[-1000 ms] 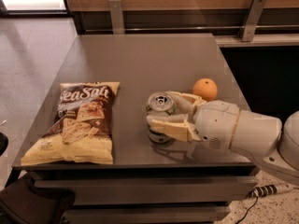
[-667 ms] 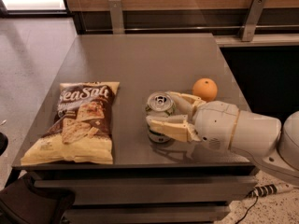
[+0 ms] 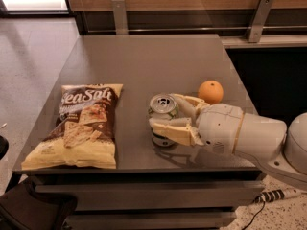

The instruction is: Move 7up can near brown chip bag

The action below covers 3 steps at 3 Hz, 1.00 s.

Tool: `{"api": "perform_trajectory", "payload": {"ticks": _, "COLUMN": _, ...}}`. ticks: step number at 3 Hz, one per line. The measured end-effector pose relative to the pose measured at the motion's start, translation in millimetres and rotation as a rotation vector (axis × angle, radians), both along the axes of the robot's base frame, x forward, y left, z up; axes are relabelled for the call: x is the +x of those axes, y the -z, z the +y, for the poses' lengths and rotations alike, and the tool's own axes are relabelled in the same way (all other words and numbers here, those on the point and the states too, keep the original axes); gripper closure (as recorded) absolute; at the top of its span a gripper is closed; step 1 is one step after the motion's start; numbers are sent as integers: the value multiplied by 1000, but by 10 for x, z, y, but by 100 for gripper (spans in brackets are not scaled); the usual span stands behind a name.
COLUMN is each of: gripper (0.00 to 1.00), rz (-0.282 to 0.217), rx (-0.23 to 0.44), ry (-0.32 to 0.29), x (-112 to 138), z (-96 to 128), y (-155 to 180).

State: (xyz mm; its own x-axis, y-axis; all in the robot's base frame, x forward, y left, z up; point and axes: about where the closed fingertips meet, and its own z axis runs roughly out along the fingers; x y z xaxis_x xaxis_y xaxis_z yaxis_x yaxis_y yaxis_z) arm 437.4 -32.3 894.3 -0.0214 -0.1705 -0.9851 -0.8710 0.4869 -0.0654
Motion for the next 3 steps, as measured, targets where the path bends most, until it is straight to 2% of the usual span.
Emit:
{"api": "perform_trajectory", "payload": {"ticks": 1, "gripper": 16, "rz": -1, "rx": -2, "ry": -3, "x": -5, "z": 20, "y": -5}}
{"api": "perform_trajectory", "payload": {"ticks": 2, "gripper": 0, "rz": -2, "rx": -4, "ry": -8, "x": -11, "z": 46, "y": -12}}
{"api": "perform_trajectory", "payload": {"ticks": 3, "gripper": 0, "rz": -2, "rx": -4, "ry": -8, "x": -11, "z": 46, "y": -12}}
